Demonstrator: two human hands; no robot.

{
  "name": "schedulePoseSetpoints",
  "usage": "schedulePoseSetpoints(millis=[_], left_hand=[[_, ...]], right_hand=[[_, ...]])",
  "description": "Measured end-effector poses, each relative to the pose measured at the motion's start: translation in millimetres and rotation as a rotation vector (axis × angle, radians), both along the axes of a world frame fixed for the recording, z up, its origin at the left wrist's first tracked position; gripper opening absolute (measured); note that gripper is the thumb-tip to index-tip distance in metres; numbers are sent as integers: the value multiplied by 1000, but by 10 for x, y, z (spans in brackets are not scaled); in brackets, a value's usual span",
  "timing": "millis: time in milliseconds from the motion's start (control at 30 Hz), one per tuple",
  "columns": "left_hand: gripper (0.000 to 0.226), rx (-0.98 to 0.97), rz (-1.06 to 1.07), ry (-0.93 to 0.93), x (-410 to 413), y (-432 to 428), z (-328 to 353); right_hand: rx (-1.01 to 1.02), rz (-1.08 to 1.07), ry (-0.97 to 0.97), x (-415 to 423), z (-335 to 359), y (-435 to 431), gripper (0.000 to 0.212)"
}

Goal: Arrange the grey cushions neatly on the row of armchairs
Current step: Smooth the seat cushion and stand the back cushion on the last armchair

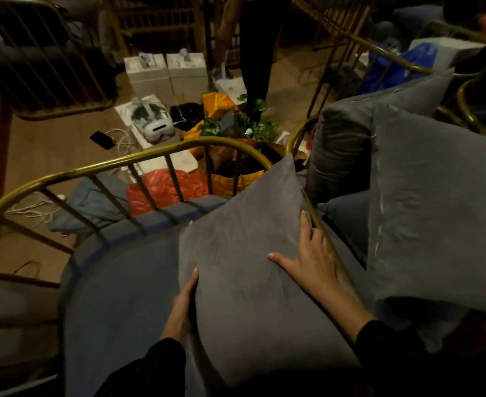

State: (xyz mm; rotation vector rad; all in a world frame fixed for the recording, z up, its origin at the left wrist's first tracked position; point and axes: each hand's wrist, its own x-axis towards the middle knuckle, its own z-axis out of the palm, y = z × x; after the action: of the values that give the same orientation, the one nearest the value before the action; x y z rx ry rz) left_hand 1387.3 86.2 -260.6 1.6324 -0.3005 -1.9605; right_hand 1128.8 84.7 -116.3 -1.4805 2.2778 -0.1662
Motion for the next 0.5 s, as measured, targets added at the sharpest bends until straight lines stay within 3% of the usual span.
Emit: schedulePoseSetpoints(millis=[233, 367, 500], left_hand=[[109, 17, 242, -440, 984, 248, 777], [84, -25, 270, -580, 1231, 401, 845], [89, 1, 234, -665, 1325, 527, 709]], right_hand=[[54, 34, -472, 609, -148, -72, 122], [111, 21, -694, 760, -423, -80, 122], [310, -38, -758, 722, -1252, -71, 139]])
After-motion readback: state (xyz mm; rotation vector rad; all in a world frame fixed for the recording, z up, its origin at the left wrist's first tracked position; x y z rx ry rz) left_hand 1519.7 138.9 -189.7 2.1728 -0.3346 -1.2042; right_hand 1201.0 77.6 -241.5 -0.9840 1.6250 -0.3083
